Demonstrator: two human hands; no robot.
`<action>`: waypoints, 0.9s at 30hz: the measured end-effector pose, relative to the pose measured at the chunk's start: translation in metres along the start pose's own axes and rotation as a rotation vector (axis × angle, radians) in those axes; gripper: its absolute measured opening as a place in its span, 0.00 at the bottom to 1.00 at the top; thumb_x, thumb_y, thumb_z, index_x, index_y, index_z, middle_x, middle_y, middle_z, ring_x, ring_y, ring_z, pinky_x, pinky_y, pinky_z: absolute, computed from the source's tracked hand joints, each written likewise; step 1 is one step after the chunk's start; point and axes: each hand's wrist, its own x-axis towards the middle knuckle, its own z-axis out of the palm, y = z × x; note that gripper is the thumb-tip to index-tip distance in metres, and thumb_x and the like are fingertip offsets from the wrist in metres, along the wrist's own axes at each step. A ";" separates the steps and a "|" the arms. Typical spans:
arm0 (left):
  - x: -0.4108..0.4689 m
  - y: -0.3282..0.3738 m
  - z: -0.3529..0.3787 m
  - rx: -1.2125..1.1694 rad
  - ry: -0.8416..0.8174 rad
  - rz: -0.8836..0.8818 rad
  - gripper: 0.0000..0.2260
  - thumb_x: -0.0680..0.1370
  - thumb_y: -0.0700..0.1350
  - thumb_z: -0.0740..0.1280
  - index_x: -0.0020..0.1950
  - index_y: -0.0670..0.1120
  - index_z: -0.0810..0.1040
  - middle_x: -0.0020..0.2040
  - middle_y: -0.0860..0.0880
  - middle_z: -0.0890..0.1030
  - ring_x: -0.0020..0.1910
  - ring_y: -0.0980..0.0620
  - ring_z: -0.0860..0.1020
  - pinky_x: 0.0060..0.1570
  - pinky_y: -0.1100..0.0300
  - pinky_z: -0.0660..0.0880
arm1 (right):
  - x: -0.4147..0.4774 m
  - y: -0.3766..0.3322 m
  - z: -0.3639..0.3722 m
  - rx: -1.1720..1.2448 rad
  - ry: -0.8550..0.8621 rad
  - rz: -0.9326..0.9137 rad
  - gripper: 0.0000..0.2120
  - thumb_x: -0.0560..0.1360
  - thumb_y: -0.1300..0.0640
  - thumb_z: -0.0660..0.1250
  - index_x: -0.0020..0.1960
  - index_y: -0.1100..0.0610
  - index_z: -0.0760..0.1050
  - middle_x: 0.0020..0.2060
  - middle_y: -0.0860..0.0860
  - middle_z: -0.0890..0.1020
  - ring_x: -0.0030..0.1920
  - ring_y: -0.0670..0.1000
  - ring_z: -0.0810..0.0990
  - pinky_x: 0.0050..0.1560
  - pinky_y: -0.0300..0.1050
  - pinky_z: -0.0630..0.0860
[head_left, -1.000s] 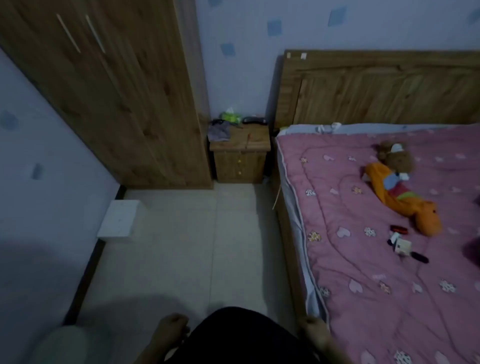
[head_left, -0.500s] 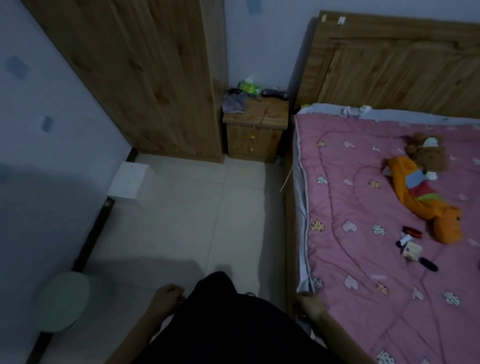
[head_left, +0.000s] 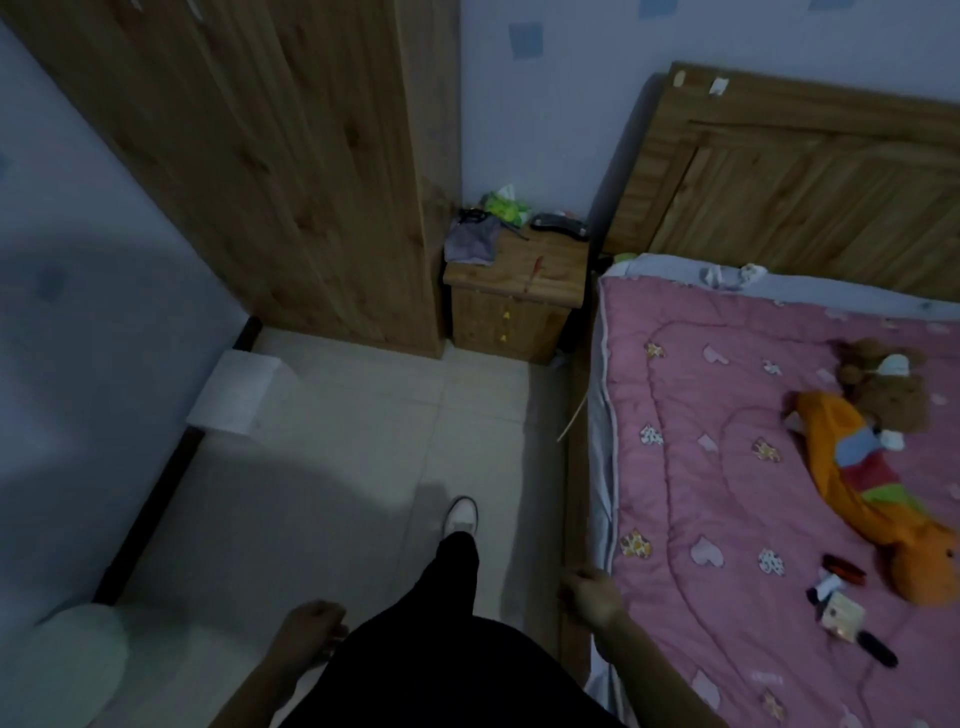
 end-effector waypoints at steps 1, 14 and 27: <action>0.007 0.019 -0.001 0.021 -0.017 -0.001 0.08 0.79 0.40 0.64 0.49 0.36 0.79 0.40 0.38 0.82 0.37 0.44 0.78 0.40 0.56 0.73 | 0.004 -0.009 -0.006 -0.017 0.012 0.016 0.13 0.79 0.70 0.59 0.37 0.61 0.72 0.27 0.56 0.73 0.24 0.51 0.72 0.23 0.34 0.62; 0.105 0.324 0.027 0.249 -0.124 0.268 0.06 0.79 0.42 0.65 0.47 0.41 0.80 0.41 0.40 0.83 0.34 0.47 0.79 0.36 0.58 0.74 | 0.079 -0.129 -0.054 0.052 0.192 0.105 0.13 0.80 0.66 0.61 0.37 0.61 0.73 0.31 0.60 0.74 0.29 0.52 0.70 0.32 0.41 0.62; 0.160 0.449 0.041 0.217 -0.109 0.166 0.07 0.79 0.42 0.64 0.46 0.41 0.80 0.41 0.40 0.83 0.35 0.46 0.79 0.37 0.58 0.74 | 0.194 -0.348 -0.078 -0.078 0.128 -0.001 0.09 0.78 0.65 0.63 0.40 0.63 0.77 0.34 0.60 0.77 0.36 0.55 0.75 0.38 0.47 0.69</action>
